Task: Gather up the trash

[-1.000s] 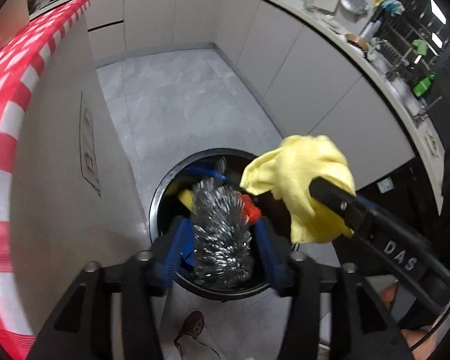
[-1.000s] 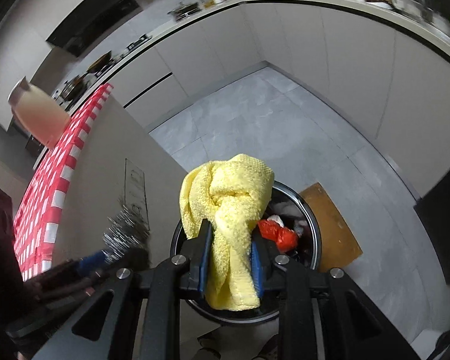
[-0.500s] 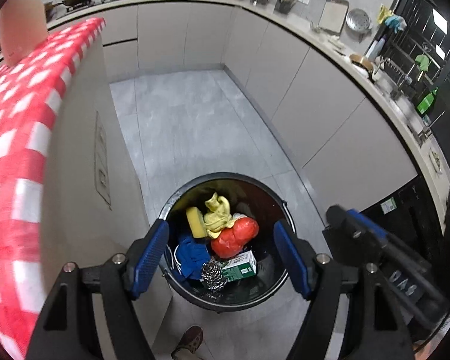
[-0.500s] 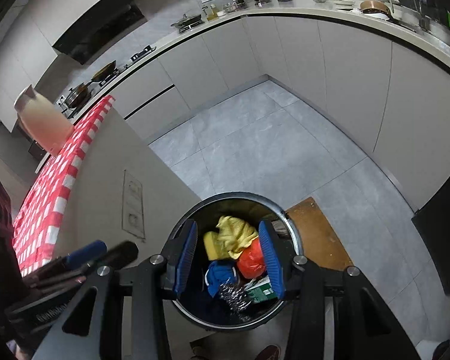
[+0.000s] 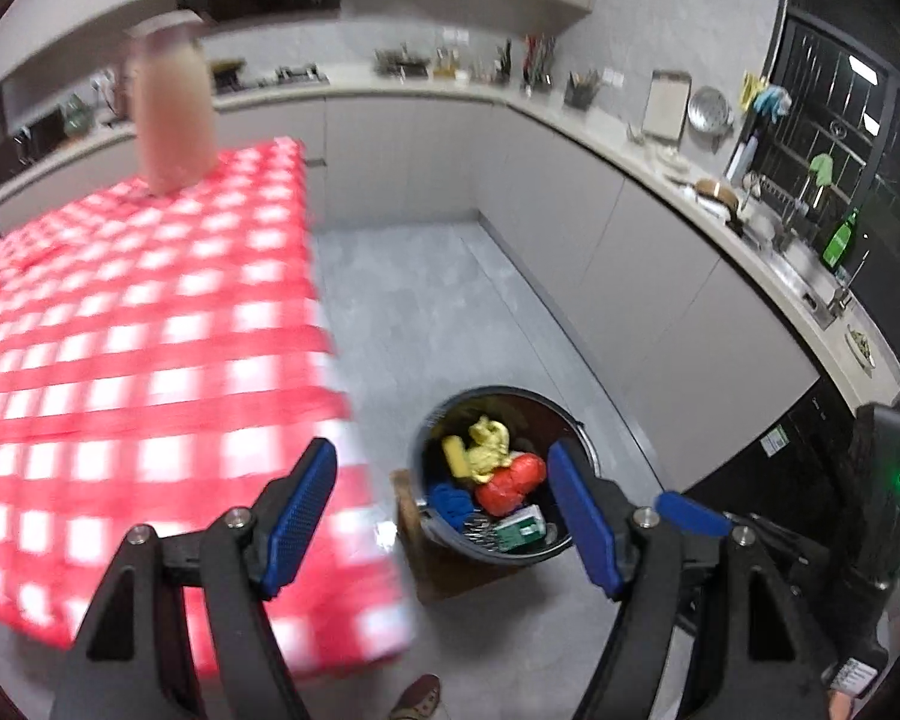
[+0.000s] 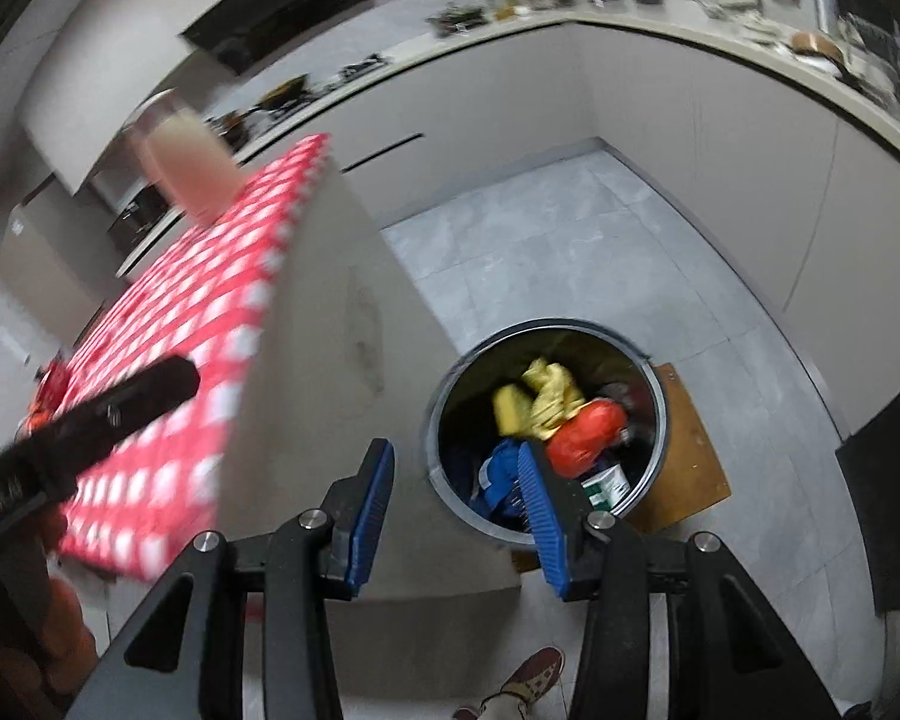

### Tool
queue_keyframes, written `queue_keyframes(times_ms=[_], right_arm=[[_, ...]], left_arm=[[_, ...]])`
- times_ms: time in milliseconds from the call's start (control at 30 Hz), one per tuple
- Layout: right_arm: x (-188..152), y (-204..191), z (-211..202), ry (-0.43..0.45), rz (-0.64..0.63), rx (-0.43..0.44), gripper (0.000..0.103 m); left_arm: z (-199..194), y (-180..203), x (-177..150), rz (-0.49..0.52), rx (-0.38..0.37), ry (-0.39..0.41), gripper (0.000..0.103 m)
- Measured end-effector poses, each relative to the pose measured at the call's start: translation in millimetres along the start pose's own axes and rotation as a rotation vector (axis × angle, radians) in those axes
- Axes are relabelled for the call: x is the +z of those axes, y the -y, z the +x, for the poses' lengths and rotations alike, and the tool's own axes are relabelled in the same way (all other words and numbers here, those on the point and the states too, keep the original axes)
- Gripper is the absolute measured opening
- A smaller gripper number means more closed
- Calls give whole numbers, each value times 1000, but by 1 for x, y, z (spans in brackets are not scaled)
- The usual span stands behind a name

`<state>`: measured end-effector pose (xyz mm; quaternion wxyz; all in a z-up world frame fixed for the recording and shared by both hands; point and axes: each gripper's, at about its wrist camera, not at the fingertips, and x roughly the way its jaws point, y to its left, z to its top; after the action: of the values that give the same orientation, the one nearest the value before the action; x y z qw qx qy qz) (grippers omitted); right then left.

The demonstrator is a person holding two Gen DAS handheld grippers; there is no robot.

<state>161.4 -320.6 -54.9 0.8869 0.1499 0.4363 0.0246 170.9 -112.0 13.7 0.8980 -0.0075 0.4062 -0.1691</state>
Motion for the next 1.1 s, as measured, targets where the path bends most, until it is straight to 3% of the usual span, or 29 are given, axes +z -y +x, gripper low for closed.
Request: queue_keyframes(times_ms=[67, 200, 267, 533, 633, 833, 1100], right_arm=[[-16, -19, -18, 15, -28, -9, 53], [-58, -61, -65, 62, -56, -28, 54], [-71, -77, -85, 80, -72, -49, 61], [-104, -127, -148, 164, -189, -80, 73], [-107, -130, -164, 192, -194, -68, 78], [-108, -118, -180, 199, -225, -91, 79], [-101, -91, -199, 226, -210, -85, 79]], left_arm=[[-26, -14, -15, -8, 28, 35, 84], [-62, -33, -42, -36, 64, 60, 85], [-77, -39, -55, -45, 66, 50, 85], [-130, -40, -82, -43, 139, 80, 89], [-140, -38, -88, -75, 165, 100, 90], [-150, -19, -97, -138, 193, 132, 93], [-152, 7, -109, -138, 229, 138, 93]])
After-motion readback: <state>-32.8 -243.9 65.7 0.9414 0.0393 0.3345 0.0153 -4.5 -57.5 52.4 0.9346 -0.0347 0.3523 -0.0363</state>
